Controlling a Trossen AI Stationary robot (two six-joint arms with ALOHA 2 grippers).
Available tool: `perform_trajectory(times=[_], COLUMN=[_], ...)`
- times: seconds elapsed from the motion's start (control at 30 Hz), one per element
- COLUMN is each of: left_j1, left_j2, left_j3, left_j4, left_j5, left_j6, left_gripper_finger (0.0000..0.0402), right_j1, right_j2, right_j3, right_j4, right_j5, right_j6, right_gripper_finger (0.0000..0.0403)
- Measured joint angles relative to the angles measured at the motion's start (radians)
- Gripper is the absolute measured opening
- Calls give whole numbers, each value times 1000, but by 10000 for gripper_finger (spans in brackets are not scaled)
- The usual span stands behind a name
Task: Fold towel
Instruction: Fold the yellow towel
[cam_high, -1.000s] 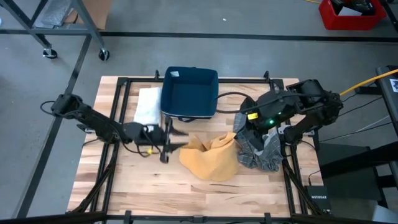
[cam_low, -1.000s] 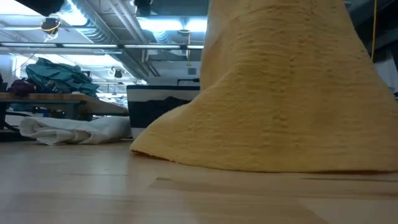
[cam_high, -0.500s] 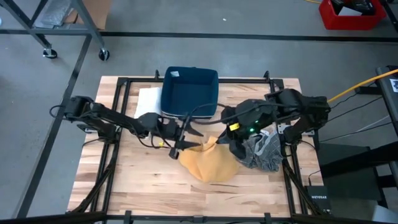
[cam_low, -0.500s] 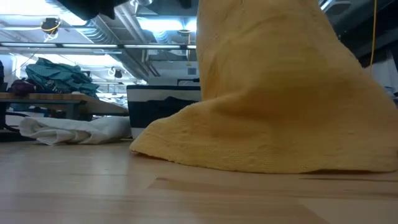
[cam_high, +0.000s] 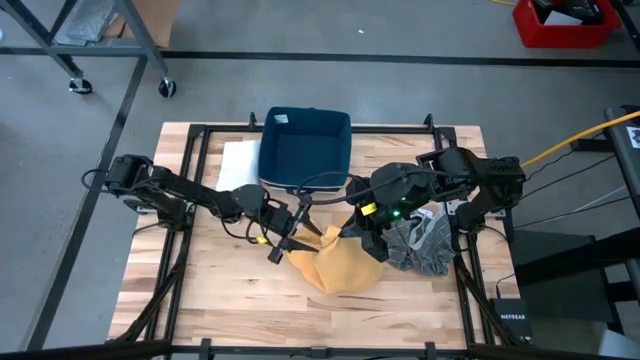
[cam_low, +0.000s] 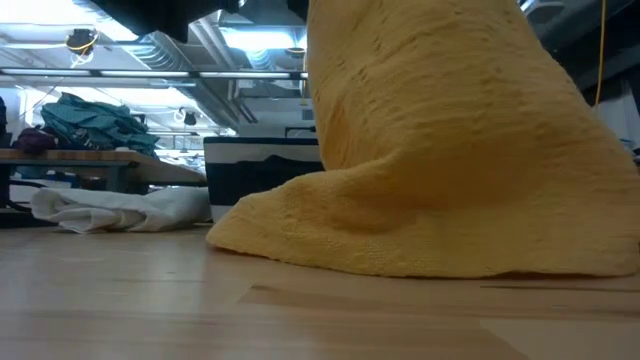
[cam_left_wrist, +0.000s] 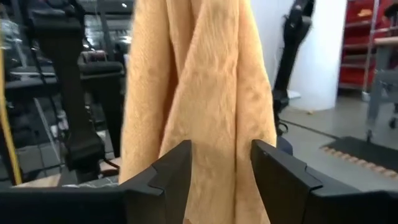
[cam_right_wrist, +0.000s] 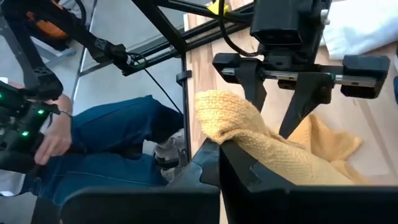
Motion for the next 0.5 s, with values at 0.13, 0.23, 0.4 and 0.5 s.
perform_trajectory(times=[0.13,0.23,0.4,0.5], left_j1=[-1,0,-1,-5], left_j2=[-4,-7,-9,-9], left_j3=[0,0,0,0], left_j4=[14,86,196,227], left_j5=[-2,-12,-13,-14], left_j6=[6,-10,-58,-41], left_gripper_finger=[159,159,159,159], right_j1=[0,0,0,0], right_j2=[0,0,0,0], right_j3=[0,0,0,0], right_j4=[0,-1,-2,-1], right_j5=[-10,-55,-62,-43], right_j6=[1,2,2,2], right_gripper_finger=[1,1,1,1])
